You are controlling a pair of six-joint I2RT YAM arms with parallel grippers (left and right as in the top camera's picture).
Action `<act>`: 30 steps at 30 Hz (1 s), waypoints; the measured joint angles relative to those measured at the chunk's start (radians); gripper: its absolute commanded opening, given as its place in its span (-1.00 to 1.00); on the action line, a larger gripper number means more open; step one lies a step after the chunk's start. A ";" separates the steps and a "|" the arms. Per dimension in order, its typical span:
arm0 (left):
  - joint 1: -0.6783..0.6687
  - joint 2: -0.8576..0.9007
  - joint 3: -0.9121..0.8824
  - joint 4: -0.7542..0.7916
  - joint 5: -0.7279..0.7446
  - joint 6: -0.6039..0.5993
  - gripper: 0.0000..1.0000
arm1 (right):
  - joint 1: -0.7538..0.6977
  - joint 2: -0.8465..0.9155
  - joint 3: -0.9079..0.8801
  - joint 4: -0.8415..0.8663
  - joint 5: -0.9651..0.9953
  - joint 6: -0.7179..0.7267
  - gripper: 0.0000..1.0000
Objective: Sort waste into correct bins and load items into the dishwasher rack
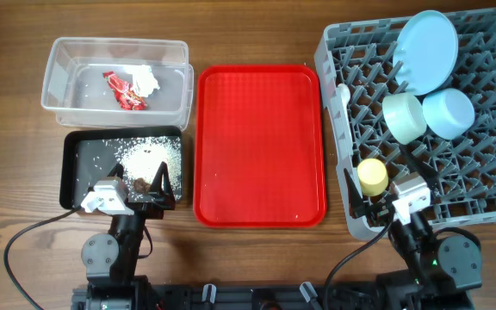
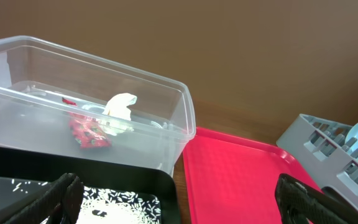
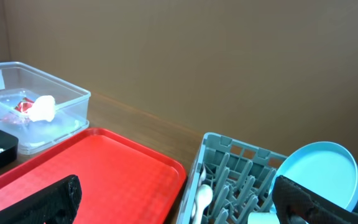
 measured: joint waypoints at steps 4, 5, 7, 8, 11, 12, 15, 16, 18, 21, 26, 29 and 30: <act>0.000 0.000 0.000 0.000 0.000 0.000 1.00 | -0.002 0.000 -0.005 0.006 0.000 0.000 0.99; 0.000 0.000 0.000 0.000 0.000 0.000 1.00 | -0.008 0.000 -0.014 0.015 0.000 -0.002 1.00; 0.000 0.000 0.000 0.000 0.000 0.000 1.00 | -0.017 -0.002 -0.050 0.064 0.000 -0.003 0.99; 0.000 0.000 0.000 0.000 0.000 0.000 1.00 | -0.021 -0.005 -0.078 0.092 0.000 -0.003 0.99; 0.000 0.000 0.000 0.000 0.000 0.000 1.00 | -0.024 -0.056 -0.179 0.167 0.000 -0.003 1.00; 0.000 0.000 0.000 0.000 0.000 0.000 1.00 | -0.024 -0.091 -0.217 0.200 0.000 -0.004 0.99; 0.000 0.000 0.000 0.000 0.000 0.000 1.00 | -0.025 -0.117 -0.285 0.299 0.000 -0.004 0.99; 0.000 0.000 0.000 0.000 0.000 0.000 1.00 | -0.025 -0.120 -0.314 0.328 0.000 -0.004 0.99; 0.000 0.000 0.000 0.000 0.000 0.000 1.00 | -0.025 -0.121 -0.351 0.364 0.000 -0.008 0.99; 0.000 0.000 0.000 0.000 0.000 0.000 1.00 | -0.025 -0.122 -0.363 0.365 0.000 -0.030 0.99; 0.000 0.000 0.000 0.000 0.000 0.000 1.00 | -0.025 -0.124 -0.363 0.259 0.000 -0.048 1.00; 0.000 0.000 0.000 0.000 0.000 0.000 1.00 | -0.025 -0.123 -0.363 0.258 0.000 -0.049 0.99; 0.000 0.000 0.000 0.000 0.000 0.000 1.00 | -0.025 -0.123 -0.363 0.258 0.000 -0.049 1.00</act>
